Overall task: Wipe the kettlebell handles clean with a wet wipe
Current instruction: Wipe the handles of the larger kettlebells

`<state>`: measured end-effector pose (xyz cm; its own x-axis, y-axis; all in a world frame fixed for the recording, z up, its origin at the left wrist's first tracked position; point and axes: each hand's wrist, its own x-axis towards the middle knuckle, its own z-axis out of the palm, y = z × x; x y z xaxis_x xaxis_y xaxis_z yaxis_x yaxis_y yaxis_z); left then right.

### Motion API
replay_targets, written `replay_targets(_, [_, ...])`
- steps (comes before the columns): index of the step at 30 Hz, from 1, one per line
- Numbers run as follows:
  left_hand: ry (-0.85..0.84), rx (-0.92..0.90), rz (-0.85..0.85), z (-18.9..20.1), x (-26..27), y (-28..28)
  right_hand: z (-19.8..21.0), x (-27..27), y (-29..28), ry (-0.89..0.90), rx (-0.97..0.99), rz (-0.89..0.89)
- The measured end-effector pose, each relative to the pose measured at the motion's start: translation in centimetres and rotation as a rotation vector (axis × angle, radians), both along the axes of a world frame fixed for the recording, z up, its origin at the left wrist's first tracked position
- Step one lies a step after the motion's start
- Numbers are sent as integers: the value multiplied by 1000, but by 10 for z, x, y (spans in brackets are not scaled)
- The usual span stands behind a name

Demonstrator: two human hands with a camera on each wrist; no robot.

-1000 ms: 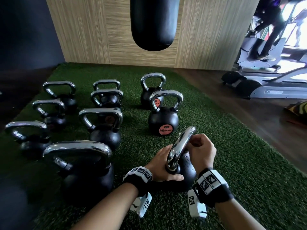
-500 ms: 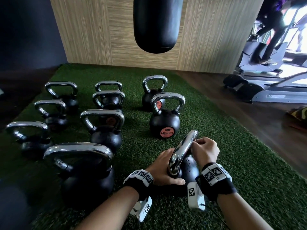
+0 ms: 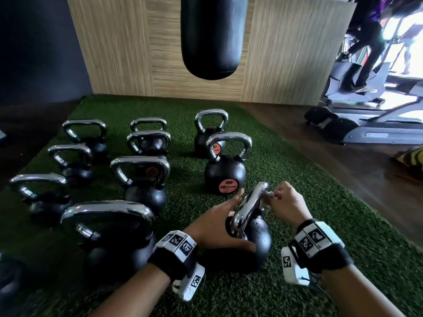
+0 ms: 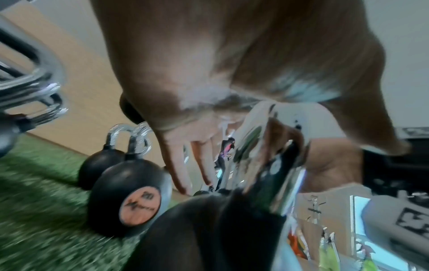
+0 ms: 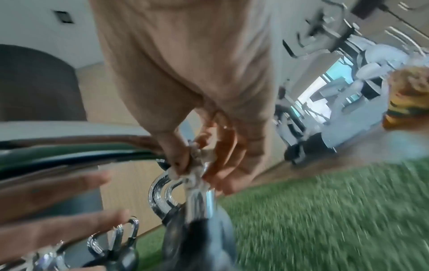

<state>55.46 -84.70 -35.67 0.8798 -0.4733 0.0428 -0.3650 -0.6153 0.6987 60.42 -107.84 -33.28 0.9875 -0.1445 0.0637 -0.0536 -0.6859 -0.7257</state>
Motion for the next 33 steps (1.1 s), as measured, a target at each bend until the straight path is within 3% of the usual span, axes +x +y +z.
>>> replay_targets(4, [-200, 185, 234, 25, -10, -34, 25, 6, -6, -65, -239, 289])
replay_targets(7, [-195, 169, 318, 30, -13, -44, 33, 7, -3, -135, -470, 373])
replay_targets(13, [-189, 218, 271, 39, -5, -34, 47, 1, -3, -102, -606, 404])
replay_targets(18, [-3, 404, 114, 58, 26, -9, 57, -18, -12, -30, -707, 365])
replay_targets(23, [-28, 457, -72, 69, 38, -4, 58, -31, -20, 9, -722, 352])
replay_targets(28, [61, 648, -258, 101, 65, 13, 82, -7, -46, 172, -510, 611])
replay_targets(33, [78, 608, -84, 133, 107, 19, 98, 40, -58, 65, -301, 547])
